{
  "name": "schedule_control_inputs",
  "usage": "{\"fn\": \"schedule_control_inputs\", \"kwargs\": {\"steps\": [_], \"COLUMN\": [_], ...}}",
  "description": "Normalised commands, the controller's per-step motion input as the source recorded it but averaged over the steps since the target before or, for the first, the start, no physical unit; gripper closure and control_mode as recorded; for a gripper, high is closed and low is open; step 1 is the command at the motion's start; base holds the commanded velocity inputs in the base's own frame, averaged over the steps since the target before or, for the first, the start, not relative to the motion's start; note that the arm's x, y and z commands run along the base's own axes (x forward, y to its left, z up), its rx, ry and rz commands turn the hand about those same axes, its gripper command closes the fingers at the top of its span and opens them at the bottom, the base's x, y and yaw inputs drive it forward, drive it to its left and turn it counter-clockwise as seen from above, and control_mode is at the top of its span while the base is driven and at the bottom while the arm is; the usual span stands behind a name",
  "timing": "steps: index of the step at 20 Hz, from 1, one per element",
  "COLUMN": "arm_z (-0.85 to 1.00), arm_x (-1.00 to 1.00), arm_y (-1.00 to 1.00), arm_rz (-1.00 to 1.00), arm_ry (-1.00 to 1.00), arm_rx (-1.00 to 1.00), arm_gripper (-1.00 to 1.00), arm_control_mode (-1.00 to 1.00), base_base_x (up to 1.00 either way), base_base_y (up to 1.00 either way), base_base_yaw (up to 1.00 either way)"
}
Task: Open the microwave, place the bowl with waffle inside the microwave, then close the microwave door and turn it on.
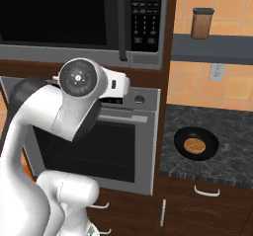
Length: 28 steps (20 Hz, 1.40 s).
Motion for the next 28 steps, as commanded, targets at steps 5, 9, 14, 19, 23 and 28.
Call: {"fn": "schedule_control_inputs", "kwargs": {"steps": [5, 9, 14, 19, 23, 28], "arm_z": [0.73, 0.43, 0.21, 0.07, 0.00, -0.05], "arm_x": [0.51, 0.70, 0.52, 0.31, 0.46, 0.42], "arm_y": [-0.43, 0.00, 0.00, 0.00, -0.08, -0.39], "arm_rz": [-0.06, -0.04, -0.02, 0.00, 0.01, -0.01], "arm_ry": [-0.24, -0.19, -0.05, 0.01, 0.00, 0.00], "arm_rx": [0.01, 0.00, 0.00, 0.00, 0.00, 0.01], "arm_gripper": [-1.00, -1.00, -1.00, -1.00, -1.00, -1.00], "arm_control_mode": [-1.00, -1.00, -1.00, -1.00, -1.00, -1.00], "base_base_x": [0.00, 0.00, 0.00, 0.00, 0.00, 0.00], "base_base_y": [0.00, 0.00, 0.00, 0.00, 0.00, 0.00], "base_base_yaw": [0.00, 0.00, 0.00, 0.00, 0.00, 0.00]}}
